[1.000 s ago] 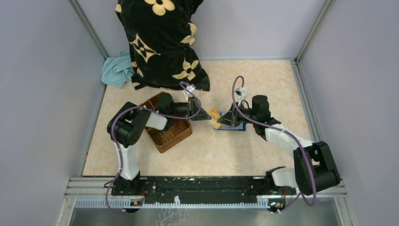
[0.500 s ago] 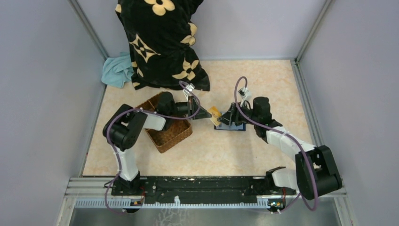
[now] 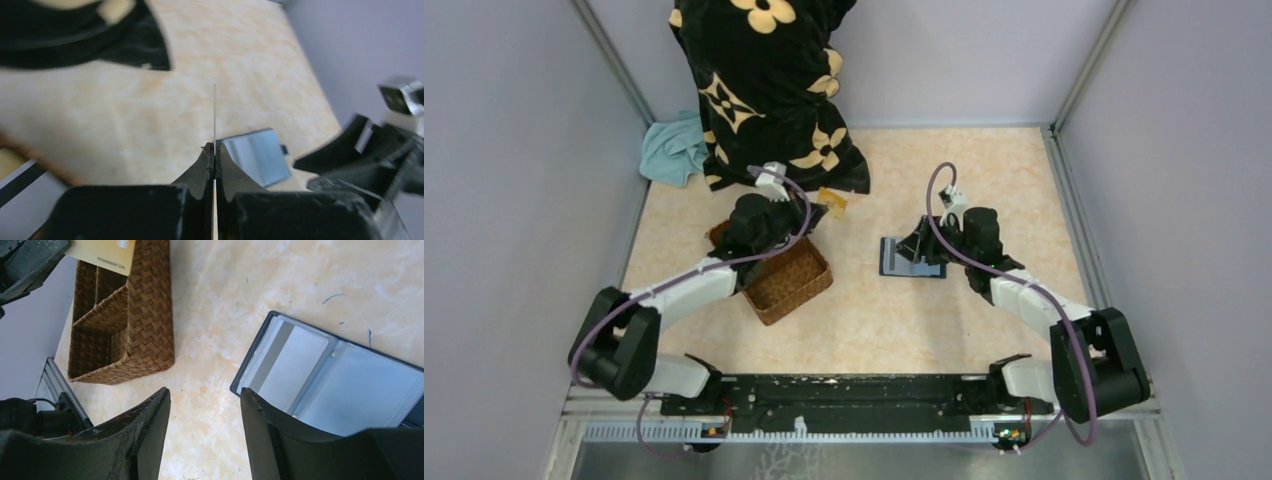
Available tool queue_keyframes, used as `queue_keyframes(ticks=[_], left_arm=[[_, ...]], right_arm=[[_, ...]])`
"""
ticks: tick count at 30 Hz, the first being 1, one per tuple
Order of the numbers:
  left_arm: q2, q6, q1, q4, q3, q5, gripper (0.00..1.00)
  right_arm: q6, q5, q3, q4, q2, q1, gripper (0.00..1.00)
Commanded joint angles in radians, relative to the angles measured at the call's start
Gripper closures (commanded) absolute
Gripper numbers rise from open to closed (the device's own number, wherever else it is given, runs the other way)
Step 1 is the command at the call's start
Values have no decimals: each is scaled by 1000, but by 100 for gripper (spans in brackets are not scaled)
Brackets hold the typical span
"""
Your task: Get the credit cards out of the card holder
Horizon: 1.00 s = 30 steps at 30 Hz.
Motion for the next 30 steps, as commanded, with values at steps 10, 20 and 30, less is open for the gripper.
queue_keyframes(ticks=[10, 20, 30], left_arm=[[-213, -274, 6, -587, -21, -799, 100], [-207, -354, 6, -558, -52, -926, 100], [-53, -383, 6, -405, -24, -903, 100]], right_arm=[[47, -90, -3, 167, 148, -3, 48], [37, -98, -7, 166, 168, -3, 48], [7, -69, -15, 139, 172, -3, 48]])
